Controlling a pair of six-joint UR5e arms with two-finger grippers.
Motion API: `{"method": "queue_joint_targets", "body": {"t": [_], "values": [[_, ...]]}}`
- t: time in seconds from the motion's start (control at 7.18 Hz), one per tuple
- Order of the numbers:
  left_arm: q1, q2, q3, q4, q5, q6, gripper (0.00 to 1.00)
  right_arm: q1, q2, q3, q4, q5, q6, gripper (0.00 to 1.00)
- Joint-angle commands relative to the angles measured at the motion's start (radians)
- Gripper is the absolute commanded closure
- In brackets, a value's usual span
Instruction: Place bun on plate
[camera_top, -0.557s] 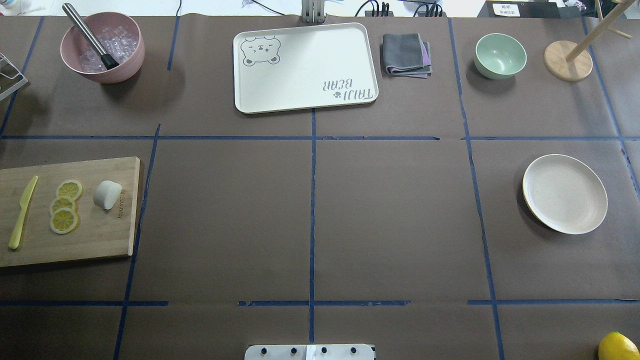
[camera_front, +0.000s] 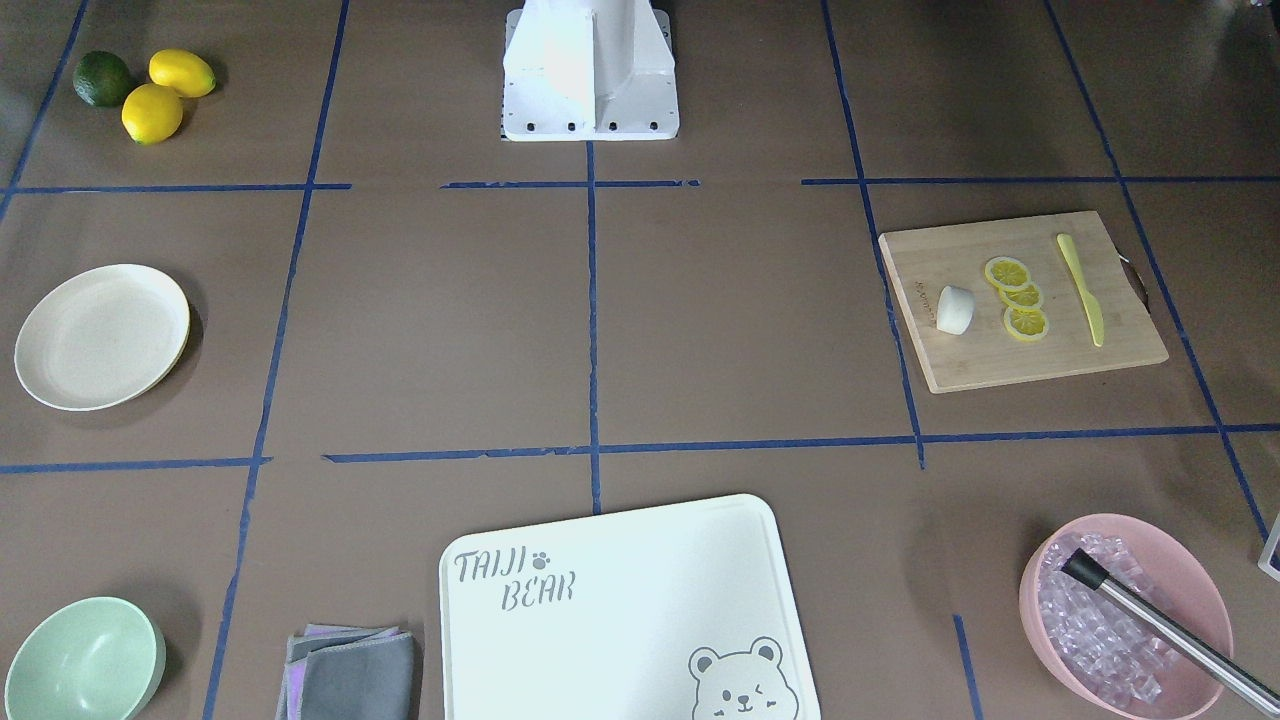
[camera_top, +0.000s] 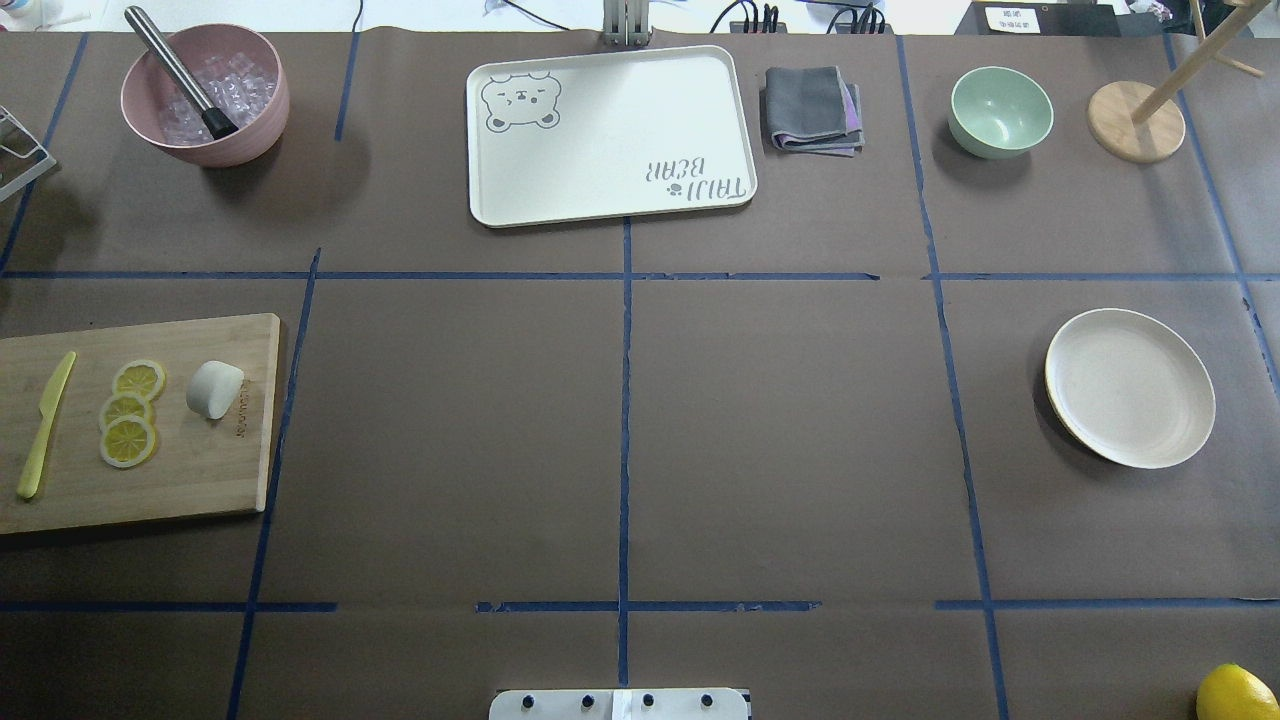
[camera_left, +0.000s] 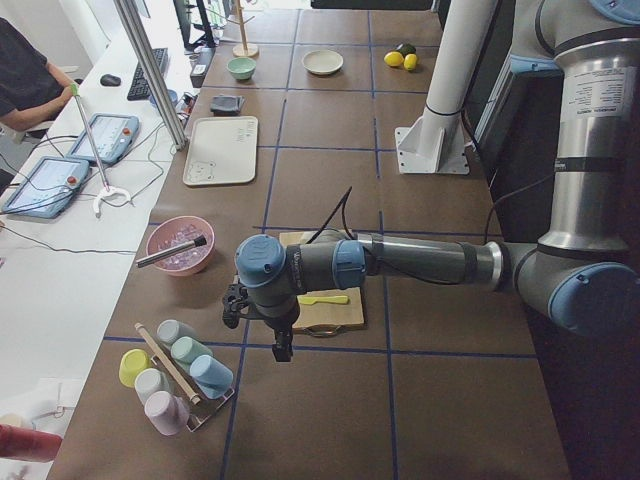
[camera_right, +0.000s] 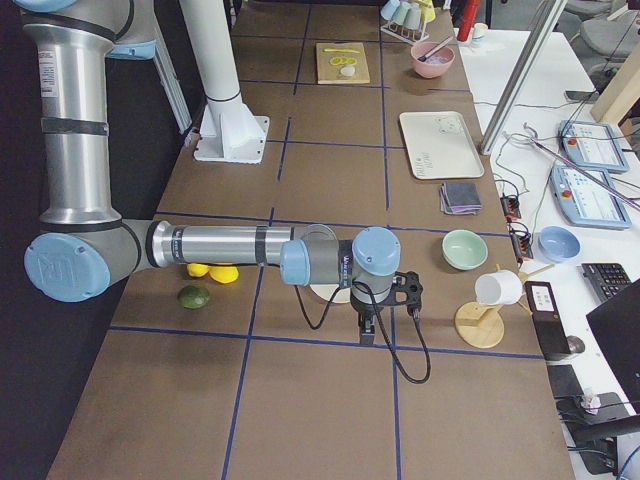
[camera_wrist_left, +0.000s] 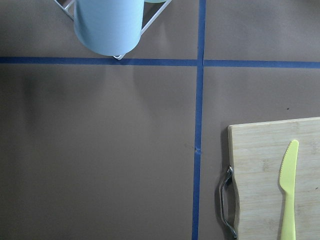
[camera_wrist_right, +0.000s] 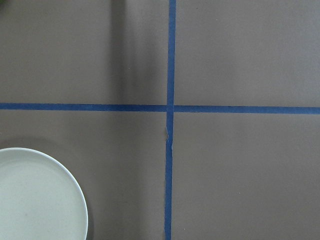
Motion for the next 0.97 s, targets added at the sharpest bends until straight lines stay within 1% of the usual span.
{"method": "queue_joint_targets", "body": {"t": [0.0,0.56,0.7,0.84], "values": [[0.000,-0.001,0.000,-0.001,0.000,0.000,0.00,0.000,0.001,0.001,0.001,-0.003,0.001,0.00],[0.000,-0.001,0.000,-0.001,0.000,0.003,0.00,-0.005,-0.004,0.004,0.002,-0.005,0.010,0.00],[0.000,-0.001,-0.002,-0.001,0.000,0.003,0.00,-0.021,-0.008,0.020,0.030,-0.003,0.066,0.00],[0.000,-0.001,-0.002,-0.001,0.000,0.003,0.00,-0.067,-0.025,0.027,0.097,-0.003,0.179,0.00]]}}
